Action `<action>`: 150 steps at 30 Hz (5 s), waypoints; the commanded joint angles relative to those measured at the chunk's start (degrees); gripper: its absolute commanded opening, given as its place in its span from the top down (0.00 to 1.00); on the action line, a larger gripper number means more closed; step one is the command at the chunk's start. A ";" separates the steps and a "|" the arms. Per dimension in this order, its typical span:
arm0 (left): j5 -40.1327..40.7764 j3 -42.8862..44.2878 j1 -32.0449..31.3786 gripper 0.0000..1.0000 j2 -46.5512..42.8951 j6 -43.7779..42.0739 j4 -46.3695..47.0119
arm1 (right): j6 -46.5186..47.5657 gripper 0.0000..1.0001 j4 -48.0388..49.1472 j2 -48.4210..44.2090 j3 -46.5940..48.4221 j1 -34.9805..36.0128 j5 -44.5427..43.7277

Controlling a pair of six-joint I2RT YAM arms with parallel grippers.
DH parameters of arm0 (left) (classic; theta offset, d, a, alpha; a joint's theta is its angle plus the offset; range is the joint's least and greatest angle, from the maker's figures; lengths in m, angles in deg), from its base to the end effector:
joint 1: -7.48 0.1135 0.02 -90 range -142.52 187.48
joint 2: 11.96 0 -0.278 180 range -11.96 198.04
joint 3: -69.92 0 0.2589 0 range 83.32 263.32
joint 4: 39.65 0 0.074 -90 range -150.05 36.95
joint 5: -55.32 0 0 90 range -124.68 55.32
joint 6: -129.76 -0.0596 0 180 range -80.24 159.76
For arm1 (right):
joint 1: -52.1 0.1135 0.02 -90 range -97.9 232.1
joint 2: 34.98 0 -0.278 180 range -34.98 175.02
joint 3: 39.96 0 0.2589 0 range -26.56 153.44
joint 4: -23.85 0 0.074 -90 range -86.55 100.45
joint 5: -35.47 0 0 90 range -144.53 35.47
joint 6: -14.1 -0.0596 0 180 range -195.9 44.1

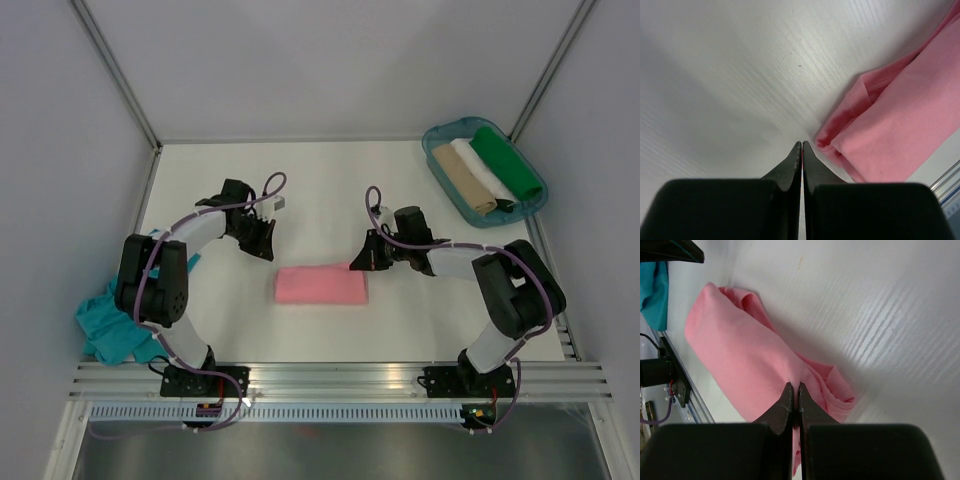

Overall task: Roll the t-shirts
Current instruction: Roll the tshirt, then place the rolled tshirt into the container

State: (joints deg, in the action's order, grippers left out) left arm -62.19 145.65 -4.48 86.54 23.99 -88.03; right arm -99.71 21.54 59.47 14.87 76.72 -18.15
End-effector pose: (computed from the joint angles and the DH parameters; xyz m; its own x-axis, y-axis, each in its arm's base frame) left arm 0.3277 -0.0976 0.1682 -0.8013 0.4161 -0.4297 0.5690 0.7520 -0.3329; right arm 0.2869 0.1703 0.1441 -0.8531 -0.0334 -0.5206 -0.4286 0.6138 0.6630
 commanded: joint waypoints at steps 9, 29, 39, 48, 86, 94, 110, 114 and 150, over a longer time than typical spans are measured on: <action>-6.76 2.63 0.10 0.61 -1.82 3.55 1.23 | -1.94 1.00 -0.28 5.65 4.45 -0.45 -1.75; -17.76 0.52 -1.30 0.76 4.95 4.70 -5.62 | -0.97 1.00 -1.86 5.04 4.62 0.16 -2.89; -9.68 1.40 -0.17 0.98 2.76 5.05 -3.70 | 1.40 1.00 -5.90 1.00 4.01 0.16 -4.74; -4.40 2.63 0.72 0.98 1.96 4.69 -1.40 | -3.00 1.00 -7.66 -0.06 5.15 0.51 -6.05; -2.38 4.73 -1.39 0.98 3.54 3.11 -0.09 | 51.49 0.12 -30.50 -3.86 22.98 20.01 -17.22; -2.73 4.56 -1.39 0.98 4.42 2.76 -0.17 | 52.56 0.02 -32.88 4.85 28.87 25.74 -22.66; -2.55 5.53 -1.39 0.98 5.04 1.88 -0.26 | 52.82 0.02 -44.14 19.80 41.10 25.74 -23.11; -2.46 5.97 -1.39 0.98 5.39 1.80 -0.52 | 52.99 0.02 -44.76 21.65 40.84 25.74 -22.14; 1.67 10.80 0.27 0.49 3.37 0.48 -5.27 | 51.76 0.60 -44.40 17.61 28.36 24.25 -33.39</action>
State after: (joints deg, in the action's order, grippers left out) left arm -62.12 153.58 -5.44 92.29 26.18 -92.21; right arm -48.06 -16.16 76.85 47.85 102.51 -46.36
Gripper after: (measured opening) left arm 0.506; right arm 0.530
